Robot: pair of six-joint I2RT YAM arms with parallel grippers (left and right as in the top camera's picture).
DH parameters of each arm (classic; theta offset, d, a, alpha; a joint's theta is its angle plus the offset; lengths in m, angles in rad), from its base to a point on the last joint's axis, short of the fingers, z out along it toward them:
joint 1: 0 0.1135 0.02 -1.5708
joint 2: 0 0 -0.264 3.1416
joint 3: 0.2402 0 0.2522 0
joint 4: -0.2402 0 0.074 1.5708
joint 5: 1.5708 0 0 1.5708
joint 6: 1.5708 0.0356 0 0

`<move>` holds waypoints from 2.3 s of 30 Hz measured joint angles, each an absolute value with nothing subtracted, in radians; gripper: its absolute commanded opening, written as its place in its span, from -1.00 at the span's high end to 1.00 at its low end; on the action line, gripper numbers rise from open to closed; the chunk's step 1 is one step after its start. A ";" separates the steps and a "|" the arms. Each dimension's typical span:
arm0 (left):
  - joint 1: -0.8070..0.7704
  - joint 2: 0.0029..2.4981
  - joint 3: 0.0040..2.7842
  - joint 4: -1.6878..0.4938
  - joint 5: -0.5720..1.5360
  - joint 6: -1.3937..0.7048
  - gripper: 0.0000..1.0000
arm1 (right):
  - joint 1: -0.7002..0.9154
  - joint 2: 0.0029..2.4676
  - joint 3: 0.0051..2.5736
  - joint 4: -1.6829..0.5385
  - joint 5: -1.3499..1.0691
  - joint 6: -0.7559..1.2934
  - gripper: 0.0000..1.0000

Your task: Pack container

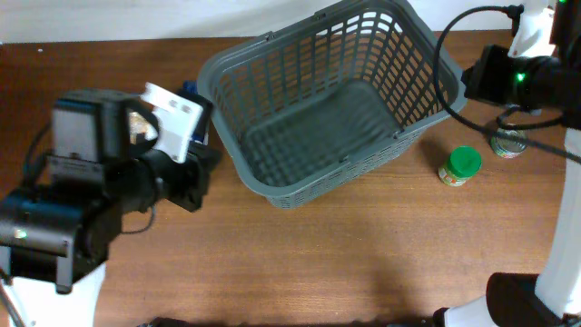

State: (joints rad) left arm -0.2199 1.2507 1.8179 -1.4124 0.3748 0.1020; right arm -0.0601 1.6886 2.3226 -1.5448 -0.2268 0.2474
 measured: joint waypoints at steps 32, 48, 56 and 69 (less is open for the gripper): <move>-0.667 1.540 1.821 -1.582 0.184 -0.002 0.97 | -0.026 2.038 2.323 -1.529 -0.177 0.344 0.92; -0.665 1.638 1.821 -1.519 0.020 -0.002 0.96 | -0.018 2.038 2.323 -1.636 -0.175 0.282 0.92; -0.547 1.638 1.821 -1.463 -0.020 -0.001 0.96 | -0.018 2.038 2.323 -1.689 -0.175 0.235 0.92; -0.474 1.638 1.821 -1.393 -0.035 0.017 0.96 | 0.068 2.038 2.323 -1.693 -0.186 0.156 0.92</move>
